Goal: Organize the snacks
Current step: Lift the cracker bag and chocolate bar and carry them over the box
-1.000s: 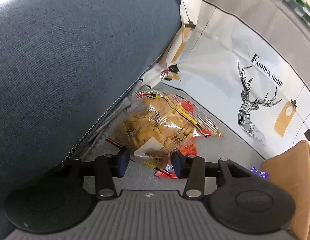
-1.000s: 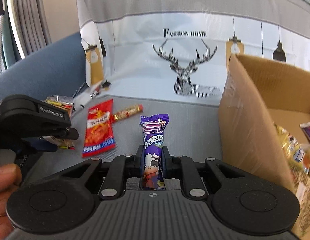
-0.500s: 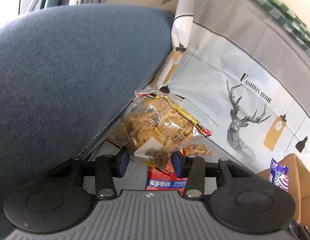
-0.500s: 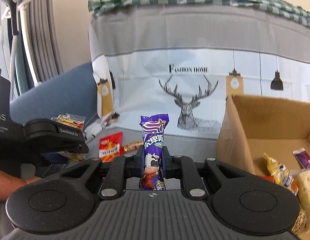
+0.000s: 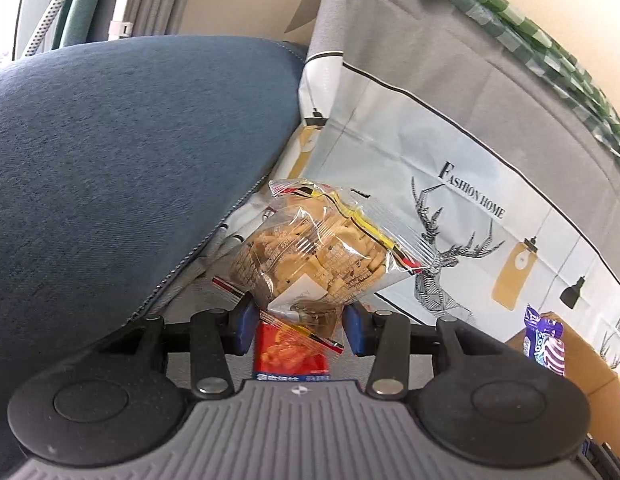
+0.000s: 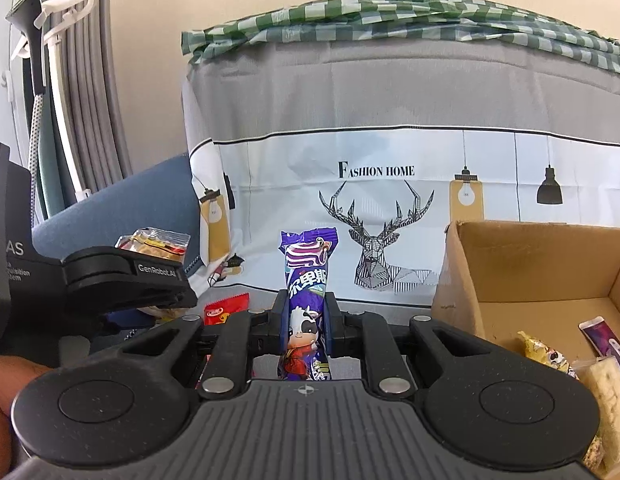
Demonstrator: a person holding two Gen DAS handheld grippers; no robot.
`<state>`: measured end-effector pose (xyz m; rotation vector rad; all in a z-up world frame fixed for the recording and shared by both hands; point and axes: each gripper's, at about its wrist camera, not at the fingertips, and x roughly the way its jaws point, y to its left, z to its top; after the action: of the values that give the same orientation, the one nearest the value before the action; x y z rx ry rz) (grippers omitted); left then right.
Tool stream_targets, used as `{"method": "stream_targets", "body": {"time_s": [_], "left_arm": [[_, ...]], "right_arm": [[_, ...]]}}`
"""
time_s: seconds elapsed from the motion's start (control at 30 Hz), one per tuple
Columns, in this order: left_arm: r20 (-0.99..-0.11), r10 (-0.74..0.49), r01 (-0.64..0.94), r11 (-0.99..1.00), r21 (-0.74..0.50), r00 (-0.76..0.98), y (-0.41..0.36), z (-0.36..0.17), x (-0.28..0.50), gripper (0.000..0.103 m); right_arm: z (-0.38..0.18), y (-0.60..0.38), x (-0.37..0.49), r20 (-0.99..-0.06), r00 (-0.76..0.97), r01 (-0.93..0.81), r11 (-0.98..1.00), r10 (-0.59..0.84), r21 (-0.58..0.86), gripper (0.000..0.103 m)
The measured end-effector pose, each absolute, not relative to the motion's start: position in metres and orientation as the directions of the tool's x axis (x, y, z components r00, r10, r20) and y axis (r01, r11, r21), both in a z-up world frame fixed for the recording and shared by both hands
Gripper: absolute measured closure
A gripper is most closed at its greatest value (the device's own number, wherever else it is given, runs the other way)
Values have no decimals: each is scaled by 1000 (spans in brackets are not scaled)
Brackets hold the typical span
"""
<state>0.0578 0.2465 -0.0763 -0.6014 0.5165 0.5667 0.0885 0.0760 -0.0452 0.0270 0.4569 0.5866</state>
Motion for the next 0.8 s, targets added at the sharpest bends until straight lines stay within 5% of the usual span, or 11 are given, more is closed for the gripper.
{"method": "stream_targets", "body": {"time_s": [0.8], "left_arm": [[-558, 283, -523, 785, -333, 780, 192, -31, 54, 54]], "right_arm": [[6, 18, 81, -349, 805, -465, 875, 480, 131, 86]]}}
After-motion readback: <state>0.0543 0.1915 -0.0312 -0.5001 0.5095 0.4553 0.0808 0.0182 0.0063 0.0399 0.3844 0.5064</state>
